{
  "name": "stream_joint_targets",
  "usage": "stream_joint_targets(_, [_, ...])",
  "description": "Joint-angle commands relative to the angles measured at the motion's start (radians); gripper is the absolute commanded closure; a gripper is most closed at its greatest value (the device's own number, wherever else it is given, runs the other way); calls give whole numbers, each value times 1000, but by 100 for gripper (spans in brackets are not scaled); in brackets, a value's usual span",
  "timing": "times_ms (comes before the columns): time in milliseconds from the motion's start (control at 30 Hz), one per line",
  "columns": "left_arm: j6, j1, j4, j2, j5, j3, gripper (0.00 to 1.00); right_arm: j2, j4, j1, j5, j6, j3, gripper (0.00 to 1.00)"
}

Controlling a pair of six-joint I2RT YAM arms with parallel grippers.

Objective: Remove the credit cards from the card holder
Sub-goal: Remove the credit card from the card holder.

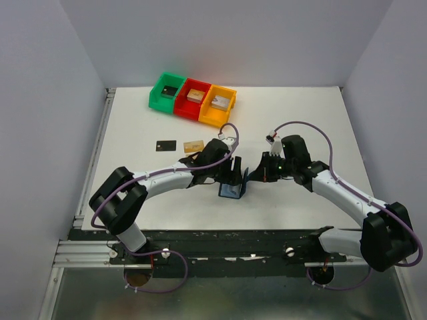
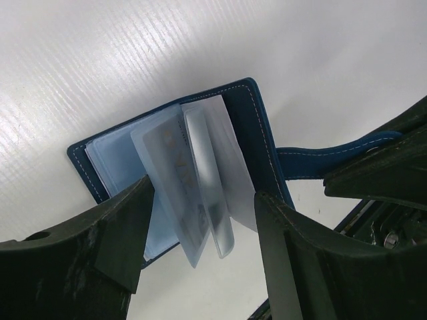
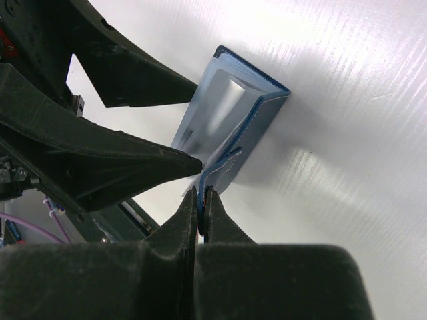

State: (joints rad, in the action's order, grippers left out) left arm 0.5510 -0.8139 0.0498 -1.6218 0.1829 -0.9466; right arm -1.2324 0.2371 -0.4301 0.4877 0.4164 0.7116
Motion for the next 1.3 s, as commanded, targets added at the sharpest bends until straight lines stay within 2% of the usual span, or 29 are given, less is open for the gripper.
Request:
stream_joint_targets(0, [-16,-7,-1,-13,33,-21,27,-10,10,1,8,-18,17,100])
stream_joint_targets(500, [-25,-10,-7,34,-29,2,27,-6,13,1,-4,-21,11,100])
stream_joint_targets(1267, [-54,-10,36,14,-45,-18,28,-65,77,1,-159,7,-4,100])
